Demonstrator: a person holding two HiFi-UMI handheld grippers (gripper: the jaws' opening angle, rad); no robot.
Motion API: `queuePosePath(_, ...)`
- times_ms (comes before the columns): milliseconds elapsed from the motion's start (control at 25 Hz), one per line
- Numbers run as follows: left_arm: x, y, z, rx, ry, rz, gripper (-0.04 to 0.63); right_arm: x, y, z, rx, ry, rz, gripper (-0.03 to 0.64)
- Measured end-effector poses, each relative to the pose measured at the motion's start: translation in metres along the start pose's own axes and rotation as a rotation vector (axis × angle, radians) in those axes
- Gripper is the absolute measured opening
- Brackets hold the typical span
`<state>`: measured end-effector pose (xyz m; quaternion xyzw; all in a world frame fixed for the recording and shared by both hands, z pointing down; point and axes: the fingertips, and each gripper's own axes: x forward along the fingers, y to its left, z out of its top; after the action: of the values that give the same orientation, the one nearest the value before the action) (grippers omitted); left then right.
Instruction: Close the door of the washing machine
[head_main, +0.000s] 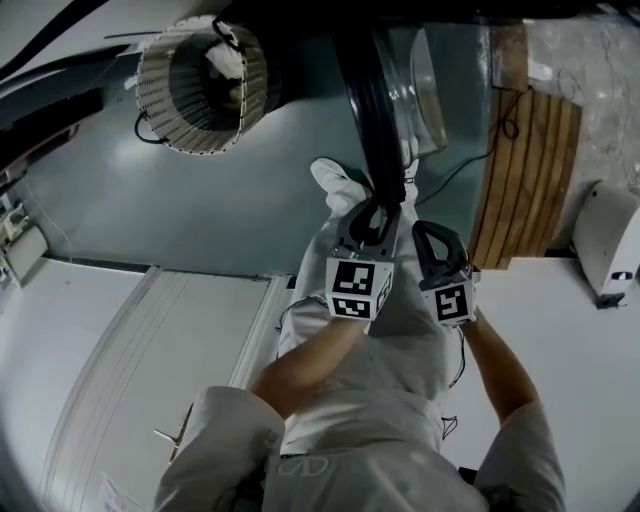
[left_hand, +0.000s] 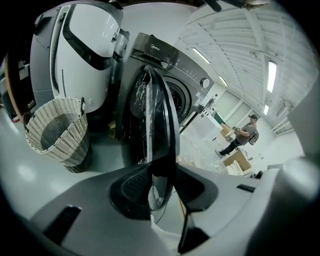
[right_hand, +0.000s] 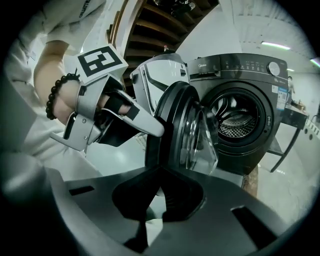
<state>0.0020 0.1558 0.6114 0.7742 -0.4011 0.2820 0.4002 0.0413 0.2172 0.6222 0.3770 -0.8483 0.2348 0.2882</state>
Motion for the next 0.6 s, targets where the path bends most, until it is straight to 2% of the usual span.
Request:
queuePosePath(120,0.008,-0.011,0.001,-0.004,0.010,-0.014,0.137,0.000,-0.006,-0.005,0.024,-0.013,-0.013,0.041)
queuePosePath(600,0.035,-0.048,0.010,-0.043,0.040,-0.049,0.153,-0.010,-0.035,-0.032,0.063,-0.011,-0.072,0.080)
